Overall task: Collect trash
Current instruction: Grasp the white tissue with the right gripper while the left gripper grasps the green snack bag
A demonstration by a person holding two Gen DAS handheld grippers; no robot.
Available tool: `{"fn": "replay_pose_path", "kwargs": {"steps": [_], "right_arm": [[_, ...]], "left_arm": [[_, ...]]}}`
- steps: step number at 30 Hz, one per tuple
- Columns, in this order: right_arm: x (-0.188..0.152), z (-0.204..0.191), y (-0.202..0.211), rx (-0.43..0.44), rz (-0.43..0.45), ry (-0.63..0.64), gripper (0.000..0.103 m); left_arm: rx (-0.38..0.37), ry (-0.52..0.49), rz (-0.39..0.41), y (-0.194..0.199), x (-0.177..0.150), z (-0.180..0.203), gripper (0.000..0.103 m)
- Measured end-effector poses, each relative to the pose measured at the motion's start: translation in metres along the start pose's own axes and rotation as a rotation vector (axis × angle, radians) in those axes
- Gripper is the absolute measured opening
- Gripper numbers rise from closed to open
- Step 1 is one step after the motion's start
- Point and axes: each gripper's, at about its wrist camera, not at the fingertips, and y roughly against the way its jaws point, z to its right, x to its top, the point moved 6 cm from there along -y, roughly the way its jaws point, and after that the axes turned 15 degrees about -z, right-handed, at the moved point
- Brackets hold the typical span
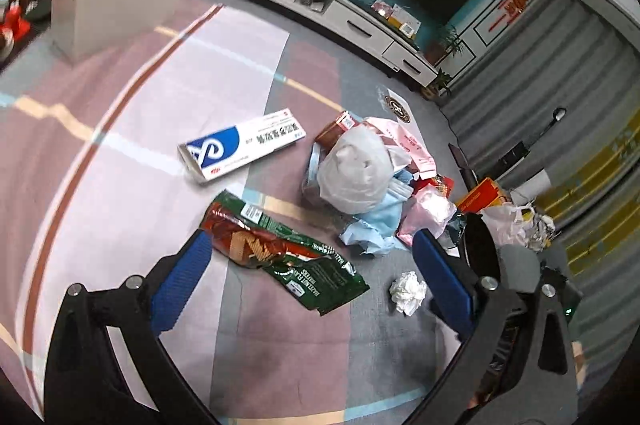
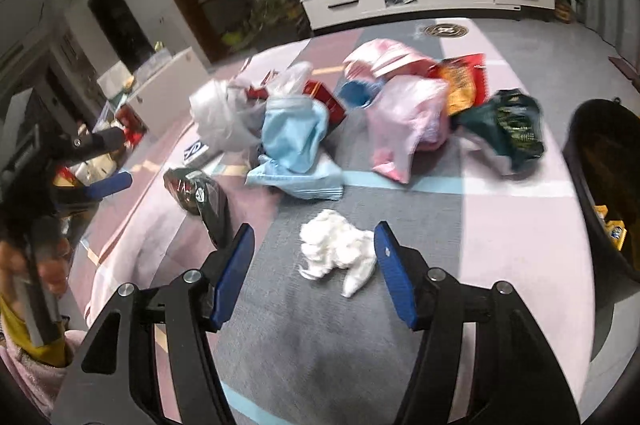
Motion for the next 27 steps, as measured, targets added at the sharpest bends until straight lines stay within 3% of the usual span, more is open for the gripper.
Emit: {"fn": "replay_pose_path", "kwargs": {"steps": [7,11,16,20,23,26,27], "right_arm": [[0.008,-0.015,-0.025,-0.04,-0.03,0.011,0.062],[0.011,-0.017,-0.028,-0.052,-0.033,0.012,0.062],[0.01,-0.014,-0.032,-0.056,-0.044,0.004,0.062],[0.01,-0.009,-0.035,-0.054,-0.054,-0.007,0.062],[0.011,-0.007,-0.037,-0.073,-0.056,-0.005,0.062],[0.011,-0.005,-0.04,-0.084,-0.063,-0.007,0.061],[0.011,-0.004,-0.041,-0.09,-0.065,-0.008,0.057]], "left_arm": [[-0.061,0.112,-0.122,-0.036,-0.008,-0.01,0.1],[-0.031,0.123,-0.128,-0.051,-0.004,-0.007,0.099],[0.113,0.089,-0.129,-0.067,0.001,0.0,0.099],[0.177,0.077,-0.158,-0.083,-0.001,-0.002,0.098],[0.221,0.066,-0.161,-0.088,-0.004,-0.004,0.09],[0.239,0.048,-0.153,-0.085,-0.005,-0.004,0.073],[0.248,0.046,-0.148,-0.084,-0.006,-0.004,0.067]]}}
